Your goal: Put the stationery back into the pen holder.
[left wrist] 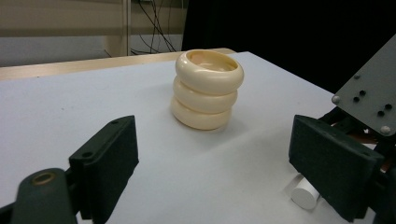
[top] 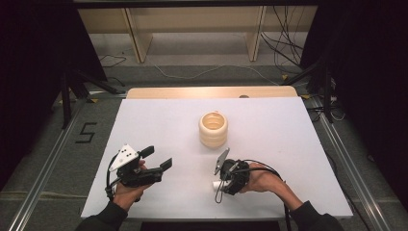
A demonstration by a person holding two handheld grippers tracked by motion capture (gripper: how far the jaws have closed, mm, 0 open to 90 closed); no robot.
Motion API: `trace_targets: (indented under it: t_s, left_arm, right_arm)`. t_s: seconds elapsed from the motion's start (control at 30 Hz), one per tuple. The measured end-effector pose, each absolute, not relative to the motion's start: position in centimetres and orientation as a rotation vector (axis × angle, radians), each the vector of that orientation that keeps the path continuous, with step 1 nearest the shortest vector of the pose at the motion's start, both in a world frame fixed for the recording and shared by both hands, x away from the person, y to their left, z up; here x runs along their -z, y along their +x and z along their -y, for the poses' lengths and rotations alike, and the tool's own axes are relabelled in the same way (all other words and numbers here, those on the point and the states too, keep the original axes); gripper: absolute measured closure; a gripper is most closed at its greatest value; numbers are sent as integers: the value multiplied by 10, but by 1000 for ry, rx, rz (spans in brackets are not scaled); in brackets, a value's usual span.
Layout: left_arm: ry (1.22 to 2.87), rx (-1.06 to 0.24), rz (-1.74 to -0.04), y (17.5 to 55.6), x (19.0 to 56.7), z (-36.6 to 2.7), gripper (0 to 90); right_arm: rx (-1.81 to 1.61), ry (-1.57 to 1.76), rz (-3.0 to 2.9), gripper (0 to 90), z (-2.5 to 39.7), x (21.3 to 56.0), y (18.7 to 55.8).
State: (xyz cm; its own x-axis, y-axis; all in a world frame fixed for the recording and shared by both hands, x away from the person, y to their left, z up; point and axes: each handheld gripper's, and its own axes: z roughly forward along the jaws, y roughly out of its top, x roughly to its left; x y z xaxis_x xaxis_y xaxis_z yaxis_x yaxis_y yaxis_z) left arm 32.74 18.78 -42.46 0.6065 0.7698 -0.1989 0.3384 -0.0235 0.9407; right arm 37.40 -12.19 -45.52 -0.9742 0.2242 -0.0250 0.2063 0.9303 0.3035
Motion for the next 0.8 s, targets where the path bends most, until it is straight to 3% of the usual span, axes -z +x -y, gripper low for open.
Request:
trace_targets:
  t_s: [0.6, 0.8]
  left_arm:
    - [1630, -444, -939, 328, 425, -187, 149]
    - [1628, -444, -940, 328, 425, -187, 149]
  right_arm:
    - [-348, 177, -3034, 686, 113, 458, 373]
    - [-329, 140, -3020, 694, 111, 457, 370]
